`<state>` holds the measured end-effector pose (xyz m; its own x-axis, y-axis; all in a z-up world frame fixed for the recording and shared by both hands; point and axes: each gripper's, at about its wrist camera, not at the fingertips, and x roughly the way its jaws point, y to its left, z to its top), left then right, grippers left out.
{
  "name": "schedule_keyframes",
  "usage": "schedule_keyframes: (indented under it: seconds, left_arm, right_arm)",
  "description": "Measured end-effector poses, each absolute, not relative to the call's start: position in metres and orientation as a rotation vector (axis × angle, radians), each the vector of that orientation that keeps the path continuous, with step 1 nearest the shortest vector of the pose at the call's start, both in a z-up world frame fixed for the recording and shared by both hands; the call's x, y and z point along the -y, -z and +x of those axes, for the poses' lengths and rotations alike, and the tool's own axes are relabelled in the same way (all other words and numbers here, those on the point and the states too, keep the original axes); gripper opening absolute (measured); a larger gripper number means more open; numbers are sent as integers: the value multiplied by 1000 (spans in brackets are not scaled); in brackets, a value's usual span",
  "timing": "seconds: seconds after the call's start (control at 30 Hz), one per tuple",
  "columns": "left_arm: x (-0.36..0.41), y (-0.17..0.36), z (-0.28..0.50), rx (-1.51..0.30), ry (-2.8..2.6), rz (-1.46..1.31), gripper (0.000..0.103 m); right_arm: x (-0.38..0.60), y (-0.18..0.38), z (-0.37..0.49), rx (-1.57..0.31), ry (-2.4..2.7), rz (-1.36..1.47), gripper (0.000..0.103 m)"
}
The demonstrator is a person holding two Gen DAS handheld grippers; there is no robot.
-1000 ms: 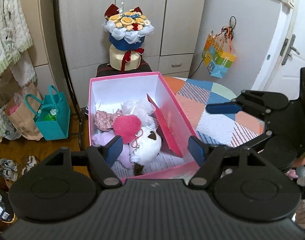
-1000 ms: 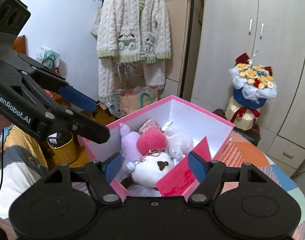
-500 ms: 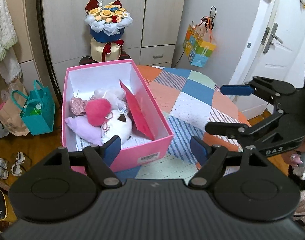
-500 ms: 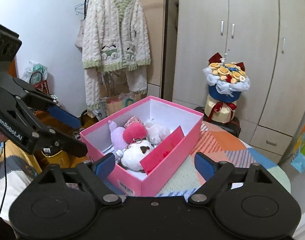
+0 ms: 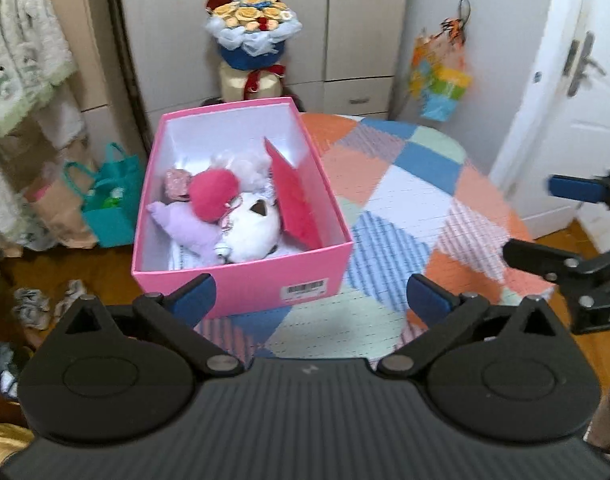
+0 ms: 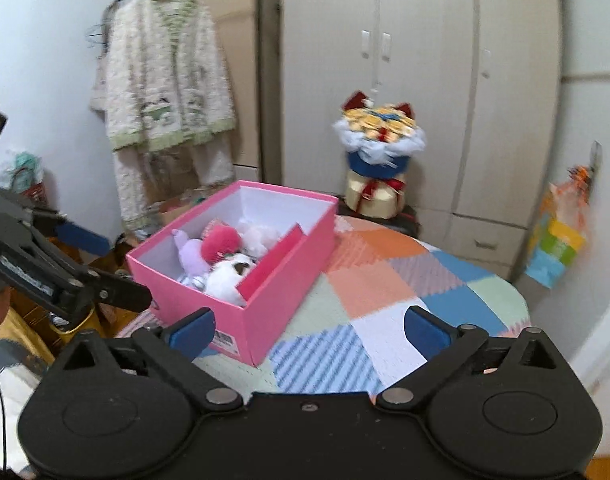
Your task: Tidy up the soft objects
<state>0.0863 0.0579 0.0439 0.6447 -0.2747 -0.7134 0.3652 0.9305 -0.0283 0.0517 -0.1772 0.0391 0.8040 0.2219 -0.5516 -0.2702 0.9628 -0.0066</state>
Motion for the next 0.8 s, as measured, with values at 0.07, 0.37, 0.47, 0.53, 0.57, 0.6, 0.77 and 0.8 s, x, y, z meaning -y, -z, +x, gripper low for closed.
schedule_keyframes:
  seconds: [0.07,0.37,0.47,0.53,0.57,0.6,0.77,0.8]
  left_arm:
    - [-50,-44,77,-739,367,167,103]
    - [-27,-37,54,-600,324,141,103]
    - [-22,-32,51,-565,276,125,103]
    - [-20,-30,49,-543,249,120,103]
    - [-19,-30,49,-533,238,119,103]
    - [-19,-29,47,-527,235,112,103]
    - [-18,-24,43,-504,212,102,103]
    - [-17,-22,42,-502,204,100,103]
  right_arm:
    - [177,-38,45,-590,-210,-95,102]
    - [193,-32,22,-553,-154,-30,102]
    - [198,-28,20,-542,-129,-12,102]
    - [201,-27,20,-550,-124,5,102]
    - [203,-26,21,-548,-121,20,102]
    - [204,-25,21,-543,-109,36,102]
    - [204,-15,24,-556,-28,43,102]
    - [204,-12,23,-559,-15,41,102]
